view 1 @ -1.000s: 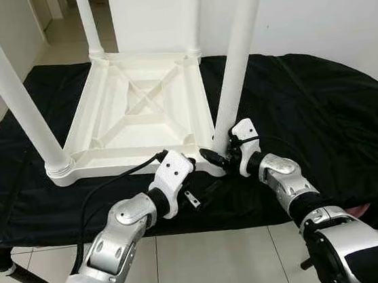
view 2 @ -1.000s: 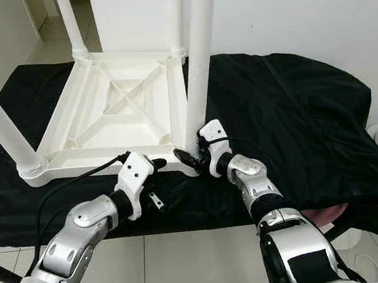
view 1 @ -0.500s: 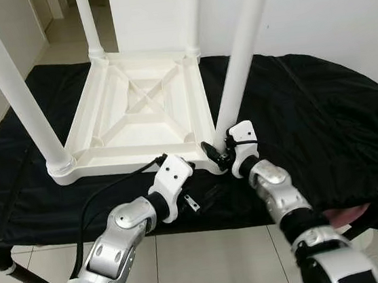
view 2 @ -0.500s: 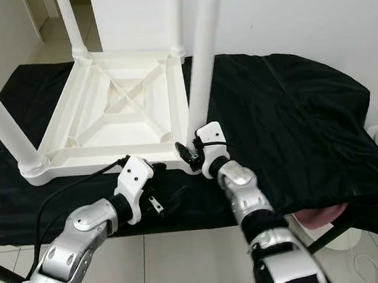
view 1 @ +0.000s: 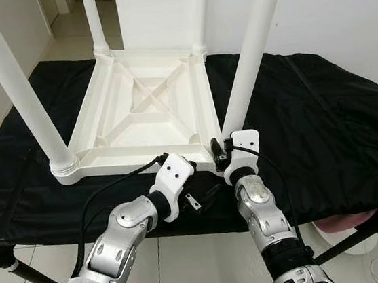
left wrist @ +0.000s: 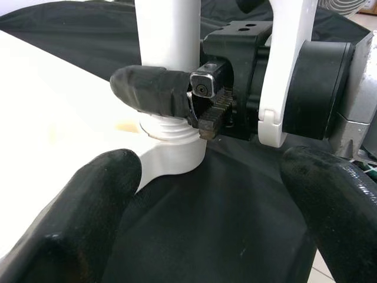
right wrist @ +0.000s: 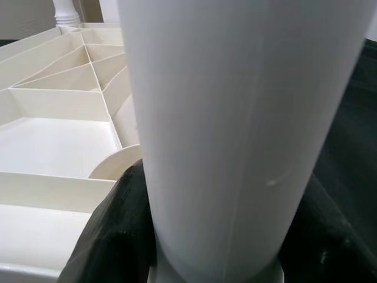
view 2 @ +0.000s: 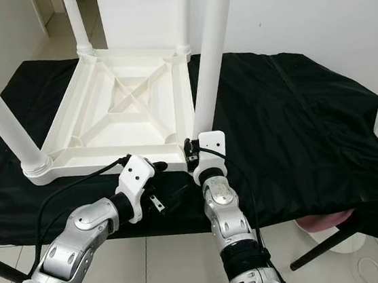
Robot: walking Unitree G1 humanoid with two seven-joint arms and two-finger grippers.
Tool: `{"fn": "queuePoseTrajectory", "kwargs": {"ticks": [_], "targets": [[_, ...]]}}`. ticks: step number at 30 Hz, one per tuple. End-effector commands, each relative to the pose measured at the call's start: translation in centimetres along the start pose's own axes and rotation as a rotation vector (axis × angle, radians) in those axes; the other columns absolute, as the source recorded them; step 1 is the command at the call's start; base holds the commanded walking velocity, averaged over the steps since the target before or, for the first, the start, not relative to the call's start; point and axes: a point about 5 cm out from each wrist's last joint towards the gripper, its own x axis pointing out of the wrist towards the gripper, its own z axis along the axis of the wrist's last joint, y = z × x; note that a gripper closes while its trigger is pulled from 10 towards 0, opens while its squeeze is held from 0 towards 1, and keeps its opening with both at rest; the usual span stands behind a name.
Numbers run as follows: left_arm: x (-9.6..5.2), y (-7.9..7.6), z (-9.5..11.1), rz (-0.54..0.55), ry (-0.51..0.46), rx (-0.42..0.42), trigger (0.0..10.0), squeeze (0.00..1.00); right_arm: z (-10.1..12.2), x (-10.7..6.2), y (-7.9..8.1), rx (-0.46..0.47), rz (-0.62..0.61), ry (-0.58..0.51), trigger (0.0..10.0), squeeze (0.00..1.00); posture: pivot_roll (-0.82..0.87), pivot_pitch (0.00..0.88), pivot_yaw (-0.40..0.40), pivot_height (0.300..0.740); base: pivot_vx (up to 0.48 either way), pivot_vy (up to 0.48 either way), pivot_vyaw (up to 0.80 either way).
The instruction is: Building children table
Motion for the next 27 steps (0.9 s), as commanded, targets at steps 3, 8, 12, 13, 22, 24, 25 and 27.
{"fn": "queuePoseTrajectory", "kwargs": {"ticks": [3,8,12,13,22,24,25,27], "targets": [[0.2,-0.3,-0.1,-0.043,0.002,-0.002,10.0,0.00,-1.0,-0.5,-0.9,-0.009,-0.038,0.053,10.0,0.80,-0.03,0.000,-0.068,0.740,0.000,0.000,0.00],[0.2,-0.2,-0.1,-0.038,0.002,-0.001,10.0,0.00,0.0,-0.3,-1.0,0.016,0.043,-0.010,10.0,1.00,-0.02,0.000,-0.074,0.740,0.000,0.000,0.00],[0.2,-0.2,-0.1,-0.034,0.002,-0.002,10.0,0.00,0.3,0.1,-1.6,-0.002,0.123,-0.027,10.0,1.00,-0.02,0.000,-0.075,0.740,0.000,0.000,0.00],[0.2,-0.2,-0.1,-0.034,0.002,-0.002,10.0,0.00,0.3,0.1,-1.6,-0.002,0.123,-0.027,10.0,1.00,-0.02,0.000,-0.075,0.740,0.000,0.000,0.00],[0.3,-0.1,-0.1,-0.032,-0.005,0.007,10.0,0.00,0.5,1.7,-3.2,-0.119,0.271,0.014,10.0,0.00,-0.02,0.000,-0.076,0.740,0.000,0.000,0.00],[0.4,-0.1,-0.2,-0.031,-0.006,0.008,10.0,0.00,0.6,2.0,-3.2,-0.137,0.312,0.014,10.0,0.00,-0.02,0.000,-0.074,0.740,0.000,0.000,0.00],[0.4,0.0,-0.1,-0.029,-0.008,0.014,10.0,0.00,0.6,2.3,-2.9,-0.162,0.373,0.011,10.0,0.00,-0.02,0.000,-0.069,0.740,0.000,0.000,0.00],[0.4,0.0,-0.1,-0.029,-0.008,0.014,10.0,0.00,0.6,2.3,-2.9,-0.162,0.373,0.011,10.0,0.00,-0.02,0.000,-0.069,0.740,0.000,0.000,0.00]]}}
